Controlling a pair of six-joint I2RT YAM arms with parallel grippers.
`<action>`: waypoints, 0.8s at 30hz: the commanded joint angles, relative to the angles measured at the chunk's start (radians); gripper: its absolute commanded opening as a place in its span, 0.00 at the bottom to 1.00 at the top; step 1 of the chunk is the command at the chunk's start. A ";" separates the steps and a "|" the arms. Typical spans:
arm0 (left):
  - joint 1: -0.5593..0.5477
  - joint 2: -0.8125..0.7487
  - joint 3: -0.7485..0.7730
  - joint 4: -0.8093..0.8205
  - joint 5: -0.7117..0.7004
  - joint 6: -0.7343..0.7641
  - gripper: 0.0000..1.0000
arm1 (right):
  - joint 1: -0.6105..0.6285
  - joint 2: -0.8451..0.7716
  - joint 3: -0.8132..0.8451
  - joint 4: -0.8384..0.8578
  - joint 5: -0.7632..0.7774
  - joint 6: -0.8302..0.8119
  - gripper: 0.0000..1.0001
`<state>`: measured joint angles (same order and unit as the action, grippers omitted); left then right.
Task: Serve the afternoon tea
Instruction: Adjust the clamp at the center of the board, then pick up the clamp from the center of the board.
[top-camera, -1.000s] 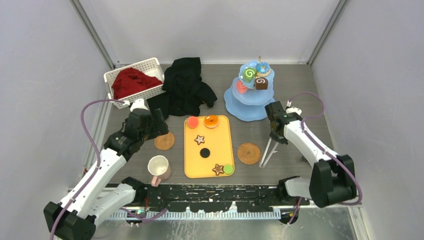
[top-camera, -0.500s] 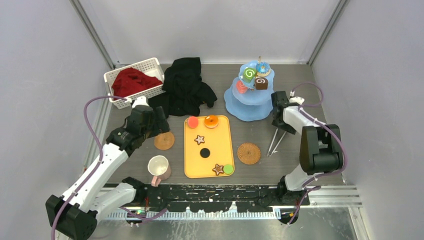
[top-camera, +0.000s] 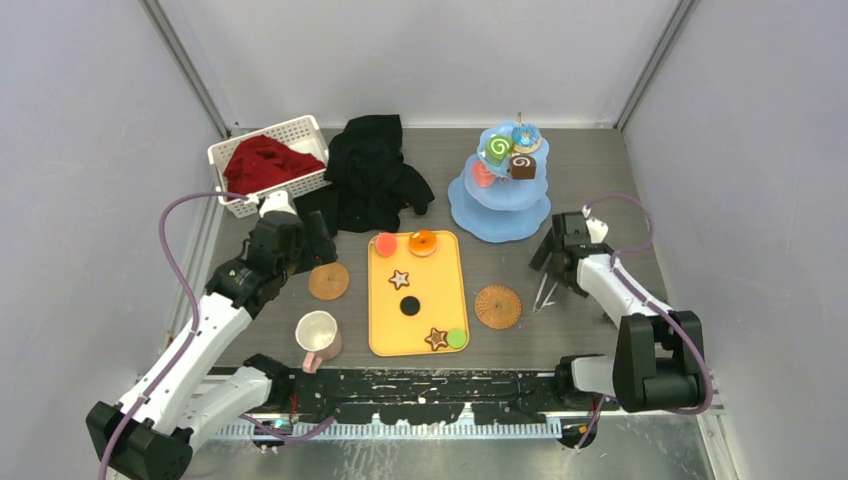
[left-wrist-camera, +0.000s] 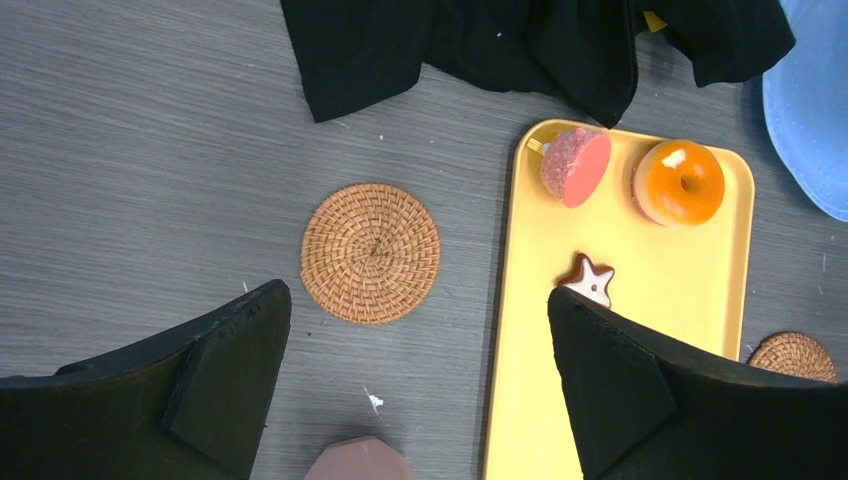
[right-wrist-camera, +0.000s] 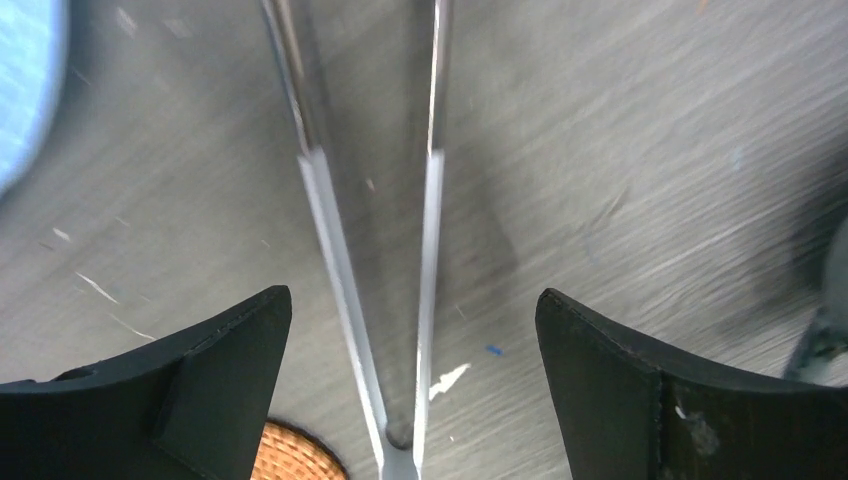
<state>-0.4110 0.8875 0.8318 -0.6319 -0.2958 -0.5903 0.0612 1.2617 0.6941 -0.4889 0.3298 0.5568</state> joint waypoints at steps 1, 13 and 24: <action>0.005 -0.029 0.029 0.067 -0.002 0.030 0.99 | 0.007 0.015 -0.064 0.062 -0.102 0.071 0.96; 0.003 -0.024 0.026 0.071 0.027 0.034 0.99 | 0.011 0.206 -0.015 0.192 -0.010 0.065 0.64; 0.004 -0.022 0.027 0.071 0.024 0.038 0.99 | 0.011 -0.012 0.081 -0.056 0.009 0.046 0.13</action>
<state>-0.4110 0.8764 0.8318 -0.6174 -0.2691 -0.5667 0.0708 1.4227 0.7197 -0.3962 0.3309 0.6048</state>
